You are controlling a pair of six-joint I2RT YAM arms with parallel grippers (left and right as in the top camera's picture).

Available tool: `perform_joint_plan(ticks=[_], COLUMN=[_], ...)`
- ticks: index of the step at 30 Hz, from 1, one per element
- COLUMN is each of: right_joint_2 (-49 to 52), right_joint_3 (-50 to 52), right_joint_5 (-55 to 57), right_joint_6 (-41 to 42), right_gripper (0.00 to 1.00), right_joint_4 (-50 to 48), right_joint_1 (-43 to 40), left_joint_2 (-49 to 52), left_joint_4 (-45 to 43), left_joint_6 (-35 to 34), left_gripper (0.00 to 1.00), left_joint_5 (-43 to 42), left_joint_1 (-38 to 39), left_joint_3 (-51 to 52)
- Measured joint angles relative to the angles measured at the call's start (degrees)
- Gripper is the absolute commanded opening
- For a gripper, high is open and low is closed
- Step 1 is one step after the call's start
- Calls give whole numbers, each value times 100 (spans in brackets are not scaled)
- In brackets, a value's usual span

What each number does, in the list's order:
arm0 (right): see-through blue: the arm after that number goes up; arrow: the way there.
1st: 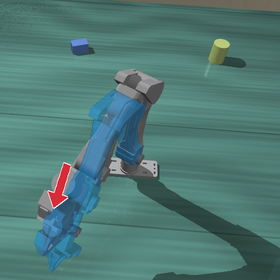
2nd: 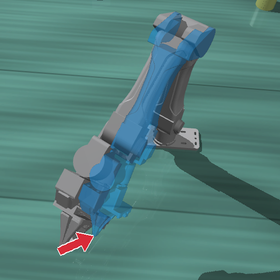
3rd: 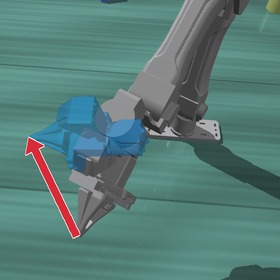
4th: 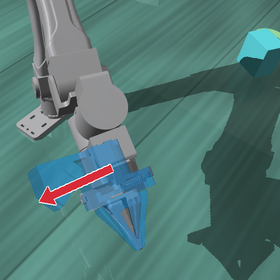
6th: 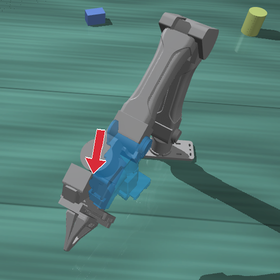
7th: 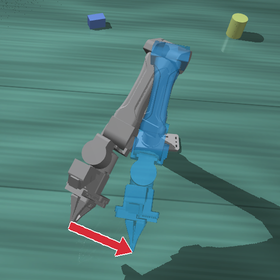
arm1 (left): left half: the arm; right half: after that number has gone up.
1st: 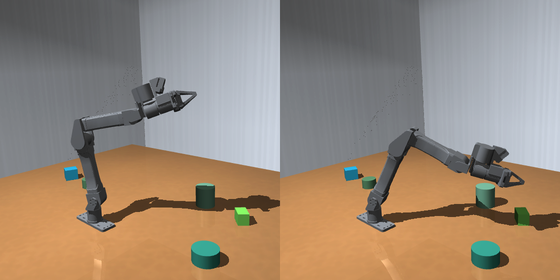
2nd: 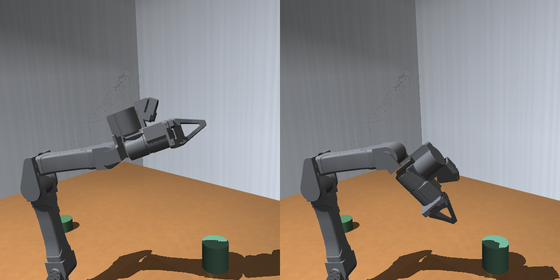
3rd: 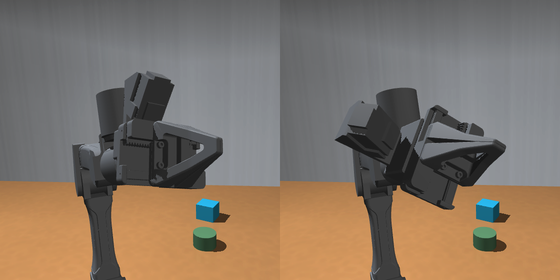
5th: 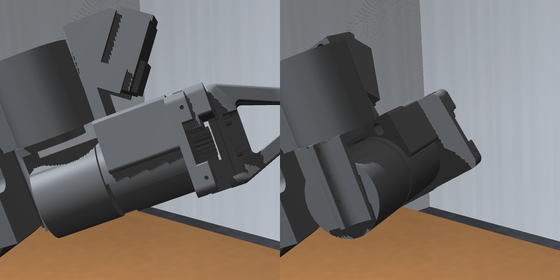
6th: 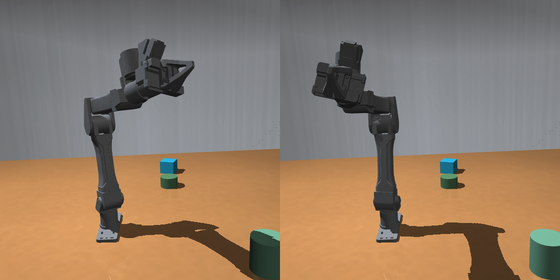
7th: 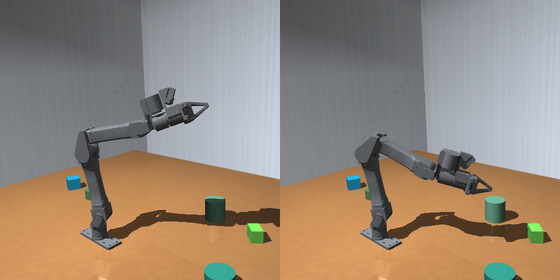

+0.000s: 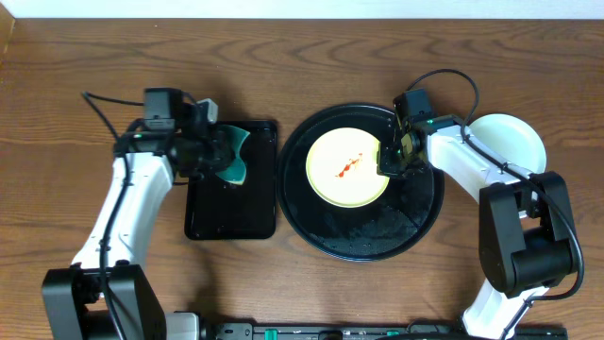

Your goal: Clean dirty plates on tray and stack at the side

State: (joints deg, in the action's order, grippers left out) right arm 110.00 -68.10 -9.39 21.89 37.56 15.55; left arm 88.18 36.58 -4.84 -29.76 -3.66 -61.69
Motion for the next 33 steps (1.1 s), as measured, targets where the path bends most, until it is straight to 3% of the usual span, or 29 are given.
perform_joint_plan(ticks=[8,11,33], right_joint_2=[0,0,0], right_joint_3=[0,0,0], right_joint_5=[0,0,0], right_joint_6=[0,0,0], right_gripper=[1,1,1], right_joint_4=[0,0,0], right_joint_1=[0,0,0], left_joint_2=[0,0,0], left_joint_4=[2,79,212], left_joint_6=[728,844,984], left_gripper=[7,7,7], left_joint_5=[-1816,-2142,-2588], left_joint_1=[-798,-981,-1307], left_joint_3=[0,0,0])
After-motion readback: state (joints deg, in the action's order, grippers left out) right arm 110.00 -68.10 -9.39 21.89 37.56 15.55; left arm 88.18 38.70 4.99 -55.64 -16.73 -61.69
